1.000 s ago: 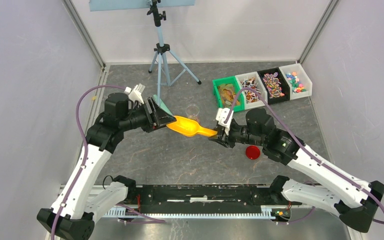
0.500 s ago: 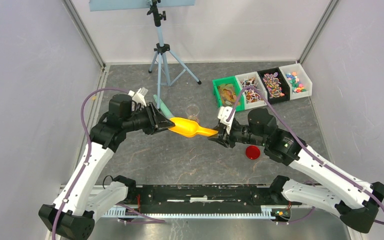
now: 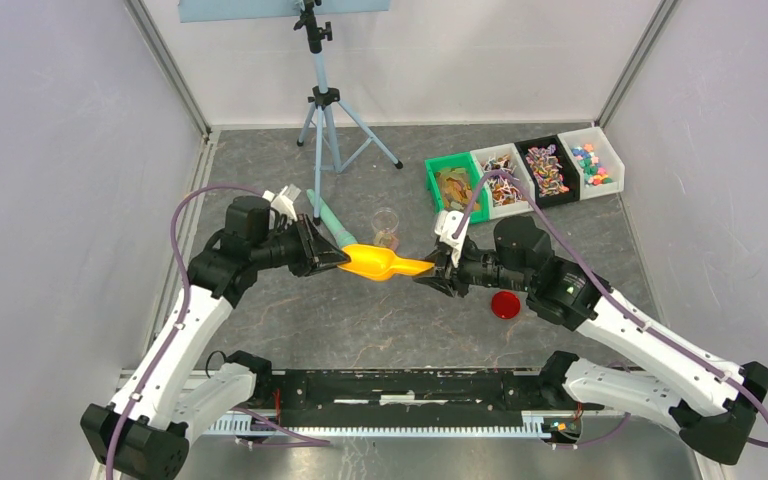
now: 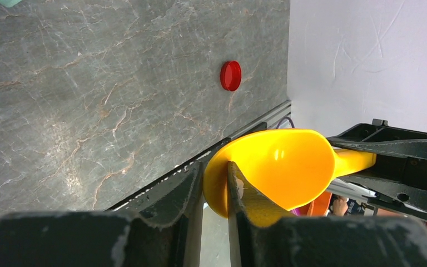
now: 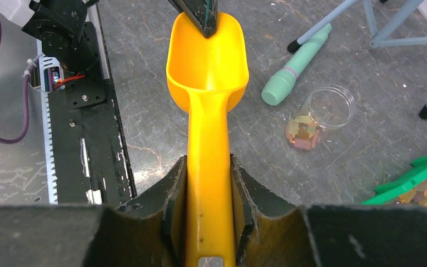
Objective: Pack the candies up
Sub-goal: Adjust the spatula.
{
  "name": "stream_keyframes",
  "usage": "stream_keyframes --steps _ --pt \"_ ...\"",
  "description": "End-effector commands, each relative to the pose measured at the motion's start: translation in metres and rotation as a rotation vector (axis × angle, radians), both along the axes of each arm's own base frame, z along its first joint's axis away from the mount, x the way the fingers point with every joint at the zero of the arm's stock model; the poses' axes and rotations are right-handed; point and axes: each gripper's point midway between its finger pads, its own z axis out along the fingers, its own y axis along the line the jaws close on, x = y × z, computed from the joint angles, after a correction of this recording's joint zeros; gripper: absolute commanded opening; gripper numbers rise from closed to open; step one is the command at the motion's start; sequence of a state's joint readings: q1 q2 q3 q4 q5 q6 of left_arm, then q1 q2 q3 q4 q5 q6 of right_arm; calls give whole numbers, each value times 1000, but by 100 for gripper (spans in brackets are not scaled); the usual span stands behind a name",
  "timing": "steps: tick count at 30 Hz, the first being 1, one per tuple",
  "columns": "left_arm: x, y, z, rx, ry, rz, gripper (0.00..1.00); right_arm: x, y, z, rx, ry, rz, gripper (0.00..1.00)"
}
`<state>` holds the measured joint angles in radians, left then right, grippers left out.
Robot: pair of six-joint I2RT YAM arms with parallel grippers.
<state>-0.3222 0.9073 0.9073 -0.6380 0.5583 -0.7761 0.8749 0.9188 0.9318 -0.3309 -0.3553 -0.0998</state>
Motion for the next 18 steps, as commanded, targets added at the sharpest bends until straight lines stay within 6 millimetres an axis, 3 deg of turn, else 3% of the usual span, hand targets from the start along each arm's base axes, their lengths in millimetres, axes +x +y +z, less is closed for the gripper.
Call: stream_keyframes --steps 1,6,8,12,14,18 --pt "1 5 -15 48 -33 -11 25 5 9 66 191 -111 1 4" --pt "5 1 -15 20 -30 -10 25 8 10 72 211 -111 -15 0" --pt "7 0 -11 17 -44 -5 36 11 10 66 160 -110 -17 0" --pt "13 9 -6 68 -88 28 76 40 -8 50 -14 -119 -168 0" --pt "16 18 -2 122 -126 55 85 53 -23 43 -111 -117 -251 0" --pt "21 37 11 223 -218 101 93 79 -57 36 -301 -93 -429 0"
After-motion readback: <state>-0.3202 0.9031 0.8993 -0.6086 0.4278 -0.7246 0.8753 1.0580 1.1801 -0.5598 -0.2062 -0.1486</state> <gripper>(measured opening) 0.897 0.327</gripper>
